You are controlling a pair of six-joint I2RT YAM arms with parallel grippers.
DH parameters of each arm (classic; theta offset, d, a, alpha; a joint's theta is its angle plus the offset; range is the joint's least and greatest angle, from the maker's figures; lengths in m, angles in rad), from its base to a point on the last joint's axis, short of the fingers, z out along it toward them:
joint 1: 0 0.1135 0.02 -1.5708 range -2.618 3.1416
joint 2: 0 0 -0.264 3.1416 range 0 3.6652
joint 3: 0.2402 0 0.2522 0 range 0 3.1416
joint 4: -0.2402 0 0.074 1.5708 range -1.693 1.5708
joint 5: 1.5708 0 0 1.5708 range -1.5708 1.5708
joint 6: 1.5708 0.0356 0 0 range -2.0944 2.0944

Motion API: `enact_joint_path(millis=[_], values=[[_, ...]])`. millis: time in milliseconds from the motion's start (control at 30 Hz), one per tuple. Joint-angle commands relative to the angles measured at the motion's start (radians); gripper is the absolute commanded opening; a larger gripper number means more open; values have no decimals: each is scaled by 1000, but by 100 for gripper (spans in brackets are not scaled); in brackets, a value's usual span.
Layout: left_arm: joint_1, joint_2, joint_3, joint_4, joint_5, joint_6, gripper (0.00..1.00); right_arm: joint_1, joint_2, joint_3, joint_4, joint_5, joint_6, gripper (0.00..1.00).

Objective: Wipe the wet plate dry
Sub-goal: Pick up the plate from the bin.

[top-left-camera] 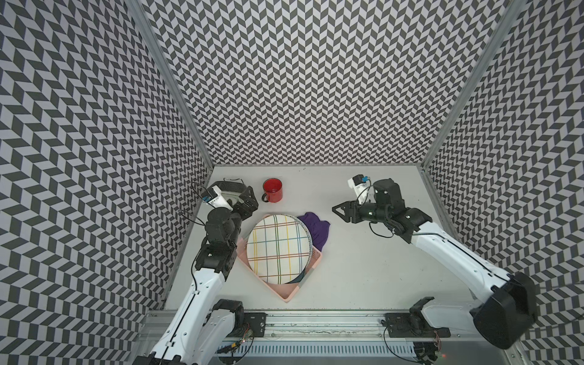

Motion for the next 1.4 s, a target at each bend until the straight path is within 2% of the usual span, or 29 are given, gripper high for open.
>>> enact_joint_path(millis=[0, 167, 267, 333, 500, 633, 700, 833, 1000, 1100, 1167, 1233, 1300, 1367], values=[[-7, -28, -26, -403, 167, -221, 84, 91, 85, 68, -91, -18, -77, 54], [12, -173, -72, -576, 86, -315, 66, 192, 221, 130, -4, 27, -69, 55], [45, -241, -125, -608, 95, -351, 66, 207, 318, 193, 9, 30, -59, 55], [65, -257, -165, -594, 147, -363, 67, 216, 366, 223, 22, 31, -69, 55], [77, -209, -231, -523, 244, -363, 71, 234, 450, 281, 31, -38, -83, 54], [79, -190, -265, -426, 288, -355, 57, 246, 465, 302, 41, -108, -77, 45], [79, -188, -281, -377, 306, -356, 45, 254, 459, 298, 46, -150, -71, 39], [80, -173, -310, -269, 338, -358, 33, 275, 454, 260, 67, -175, -61, 38], [84, -129, -301, -203, 333, -352, 36, 276, 541, 289, 79, -199, -4, 42], [96, -120, -258, -229, 310, -332, 45, 276, 561, 345, 56, -193, -8, 29], [103, -138, -203, -272, 267, -309, 58, 273, 548, 379, 43, -169, -19, 16], [108, -169, -125, -315, 202, -269, 65, 259, 520, 405, 47, -178, -19, 2], [108, -188, -38, -328, 149, -196, 67, 241, 482, 421, 67, -212, 7, 0], [108, -175, 54, -319, 149, -91, 67, 208, 419, 420, 114, -232, 45, 0]])
